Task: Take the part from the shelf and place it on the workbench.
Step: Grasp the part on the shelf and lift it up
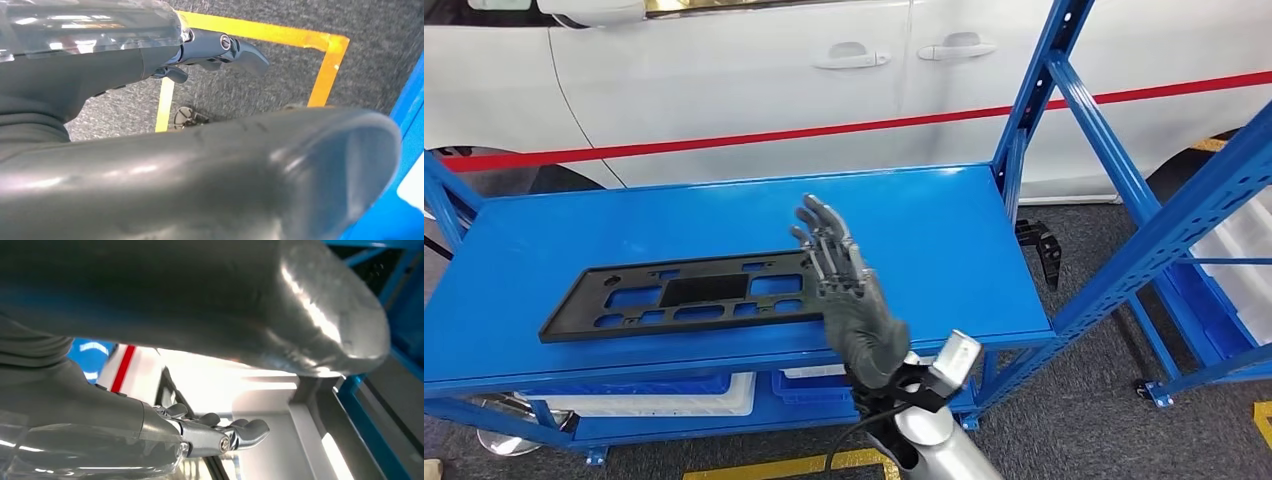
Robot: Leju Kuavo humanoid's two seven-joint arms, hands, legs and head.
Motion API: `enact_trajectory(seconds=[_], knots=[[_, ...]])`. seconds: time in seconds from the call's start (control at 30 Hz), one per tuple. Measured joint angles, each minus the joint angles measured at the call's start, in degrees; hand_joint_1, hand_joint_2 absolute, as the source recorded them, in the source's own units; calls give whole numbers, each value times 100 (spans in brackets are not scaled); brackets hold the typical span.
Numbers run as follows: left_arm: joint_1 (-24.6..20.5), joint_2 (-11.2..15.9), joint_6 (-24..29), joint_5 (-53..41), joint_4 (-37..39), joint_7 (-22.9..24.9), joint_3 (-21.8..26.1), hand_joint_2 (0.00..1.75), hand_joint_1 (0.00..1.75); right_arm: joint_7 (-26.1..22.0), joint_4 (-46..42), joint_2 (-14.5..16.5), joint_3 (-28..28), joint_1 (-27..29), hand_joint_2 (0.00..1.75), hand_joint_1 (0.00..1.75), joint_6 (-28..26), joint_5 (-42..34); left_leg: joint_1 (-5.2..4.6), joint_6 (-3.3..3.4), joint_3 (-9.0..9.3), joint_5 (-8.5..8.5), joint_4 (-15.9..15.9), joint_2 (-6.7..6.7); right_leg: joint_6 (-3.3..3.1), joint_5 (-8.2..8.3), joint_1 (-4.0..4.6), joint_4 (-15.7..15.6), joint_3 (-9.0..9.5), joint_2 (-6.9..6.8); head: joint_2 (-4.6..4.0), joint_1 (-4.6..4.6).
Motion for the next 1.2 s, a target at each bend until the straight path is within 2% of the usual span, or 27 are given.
enact_trajectory(seconds=[0.07,0.1,0.13,0.2,0.23,0.27,0.3,0.33,0.37,0.43,0.47,0.53,0.6,0.63,0.7,0.73,0.77,0.8,0.83,0.9,0.93,0.97,1.03,1.1,1.13,1.2], knots=[[5,-4,0,4,0,-9,29,0,0,-6,-412,-147,-178,257,0,0,4,104,18,-59,-13,-74,61,6,-69,19,-11,-31,15,4,-1,-1],[6,-7,0,4,0,-10,37,0,0,-7,-574,-201,-247,353,0,0,4,129,21,-76,-82,-198,233,10,-101,29,-23,-48,22,1,-1,-3],[7,-10,0,4,0,-12,42,0,0,-8,-709,-245,-309,434,0,0,4,145,25,-88,-204,-377,523,13,-122,31,-25,-54,27,-2,-1,-4],[12,-19,0,3,0,-13,48,0,0,-5,-907,-334,-404,576,0,0,4,163,25,-103,-544,-750,1309,15,-149,26,-3,-53,27,-6,0,-7],[15,-20,0,3,0,-13,51,0,0,-3,-976,-373,-439,636,0,0,2,181,24,-103,-655,-824,1570,15,-154,23,10,-51,29,-6,0,-7],[19,-21,0,2,0,-13,54,0,0,-1,-1039,-410,-470,688,0,0,-14,220,21,-93,-671,-785,1623,16,-160,20,22,-50,34,-16,0,-7],[21,-20,0,-3,0,-11,57,0,0,0,-1097,-442,-496,730,0,0,-45,279,16,-72,-572,-641,1434,22,-164,17,32,-49,44,-27,0,-7],[20,-20,-3,-12,0,-11,59,0,0,0,-1154,-474,-519,766,0,0,-88,359,4,-38,-383,-438,1066,56,-166,13,40,-48,60,-43,-1,-8],[13,-19,-10,-30,-1,-11,61,0,0,0,-1209,-504,-539,801,0,0,-138,444,-21,8,-173,-273,645,152,-165,6,49,-48,77,-69,-1,-7],[-19,-17,-47,-69,-2,-26,61,0,0,0,-1325,-588,-564,880,0,0,-204,581,-85,92,88,-104,86,301,-133,-8,67,-43,94,-126,-1,-5],[-31,-17,-73,-90,-2,-39,61,0,0,0,-1381,-633,-570,922,0,0,-217,627,-112,121,113,-103,1,325,-109,-12,71,-43,97,-169,-1,-4],[-34,-16,-115,-125,-2,-64,60,0,0,0,-1485,-712,-574,994,0,0,-221,696,-108,163,111,-62,-44,226,-52,-25,74,-44,111,-251,-1,-3],[-29,-16,-143,-163,-2,-80,53,0,0,0,-1566,-782,-571,1041,0,0,-234,764,-69,213,141,-2,-115,142,14,-169,65,120,68,-211,0,1],[-32,-17,-152,-178,-2,-84,47,0,0,1,-1590,-826,-564,1062,0,0,-253,804,-50,235,155,26,-143,105,46,-331,54,362,-30,-161,0,4],[-38,-16,-160,-196,-2,-87,38,0,0,2,-1604,-923,-533,1110,0,0,-317,902,-50,257,134,45,-145,21,91,-704,16,1061,-341,-83,0,7],[-36,-16,-160,-201,-2,-85,35,0,0,2,-1601,-970,-501,1128,0,0,-361,954,-50,258,123,49,-141,-30,113,-803,-7,1345,-470,-74,0,7],[-31,-16,-160,-204,-2,-83,34,0,0,2,-1598,-1011,-458,1137,0,0,-401,1001,-46,254,116,50,-133,-84,133,-792,-30,1451,-514,-70,0,5],[-26,-17,-160,-207,-2,-80,33,0,0,2,-1595,-1043,-410,1137,0,0,-433,1034,-39,244,113,49,-120,-144,151,-676,-55,1347,-456,-59,0,6],[-25,-20,-161,-208,-2,-77,32,0,0,2,-1592,-1071,-361,1131,0,0,-456,1054,-30,228,112,43,-99,-208,166,-485,-84,1052,-301,-25,0,6],[-35,-24,-162,-207,-2,-74,30,0,0,2,-1587,-1111,-284,1116,0,0,-472,1077,-16,169,85,12,-25,-322,179,-206,-131,346,53,182,0,7],[-42,-25,-162,-205,-2,-74,29,0,0,3,-1582,-1129,-252,1106,0,0,-481,1105,-16,128,57,3,9,-368,168,-152,-139,137,150,262,-1,5],[-45,-25,-162,-204,-2,-74,28,0,0,3,-1575,-1143,-221,1093,0,0,-491,1140,-13,86,28,-1,30,-404,146,-157,-133,54,179,317,-1,4],[-35,-24,-161,-199,-2,-74,28,0,0,3,-1564,-1162,-153,1057,0,0,-507,1199,2,5,-7,12,19,-455,70,-140,-109,46,163,264,0,1],[-23,-21,-161,-195,-2,-75,28,0,0,2,-1560,-1167,-83,1014,0,0,-520,1240,13,-49,-58,-76,125,-335,-14,-105,-113,-2,178,204,0,-9],[-27,-21,-162,-193,-2,-78,28,0,0,2,-1557,-1169,-54,997,0,0,-533,1267,13,-65,-145,-198,318,-235,-49,-91,-119,-26,185,168,0,-17],[-49,-26,-166,-190,-1,-91,28,0,0,2,-1538,-1179,0,983,0,0,-580,1317,14,-84,-468,-558,1024,-63,-88,-89,-99,-32,181,93,0,-32]])
